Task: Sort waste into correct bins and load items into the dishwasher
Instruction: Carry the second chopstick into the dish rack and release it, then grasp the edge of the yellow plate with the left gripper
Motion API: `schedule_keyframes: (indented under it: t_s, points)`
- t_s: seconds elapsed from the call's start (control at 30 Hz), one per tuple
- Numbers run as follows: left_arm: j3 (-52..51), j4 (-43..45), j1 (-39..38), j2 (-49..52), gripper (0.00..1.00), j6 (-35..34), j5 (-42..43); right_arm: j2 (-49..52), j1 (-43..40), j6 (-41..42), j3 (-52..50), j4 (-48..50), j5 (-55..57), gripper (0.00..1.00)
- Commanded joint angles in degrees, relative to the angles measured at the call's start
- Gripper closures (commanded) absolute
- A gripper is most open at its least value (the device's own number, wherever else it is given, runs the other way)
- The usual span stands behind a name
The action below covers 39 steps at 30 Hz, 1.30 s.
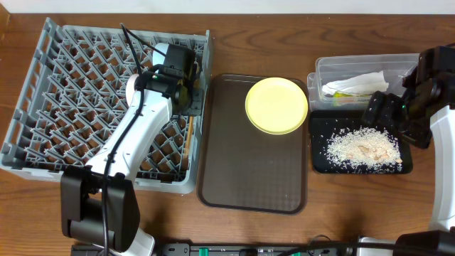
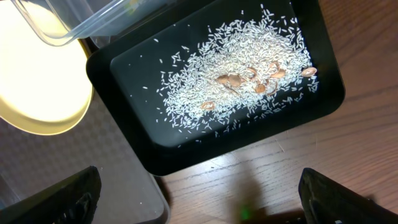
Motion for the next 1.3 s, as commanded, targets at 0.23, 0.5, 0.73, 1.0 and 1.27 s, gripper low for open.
schedule_keyframes:
  t_s: [0.23,0.5,0.73,1.0,1.27]
  points:
    - [3.5,2.4,0.0,-2.9,0.55,0.4,3.6,-0.1,-0.1,-0.7,0.8,0.0,0.5,0.01]
    - [3.2,8.6,-5.3,-3.9,0.33,5.0,12.5,-0.1,-0.1,-0.7,0.8,0.6,0.5,0.01]
    - [3.1,11.1,-16.0,1.3,0.33,20.6,12.4,-0.1,-0.1,-0.7,0.8,0.5,0.5,0.01]
    - [3.1,16.4,-23.7,10.8,0.33,25.3,12.2,-0.1,-0.1,-0.7,0.8,0.4,0.5,0.01]
    - [3.1,20.0,-26.7,19.8,0.31,25.8,12.2,-0.1,-0.1,-0.7,0.8,0.5,0.5,0.01]
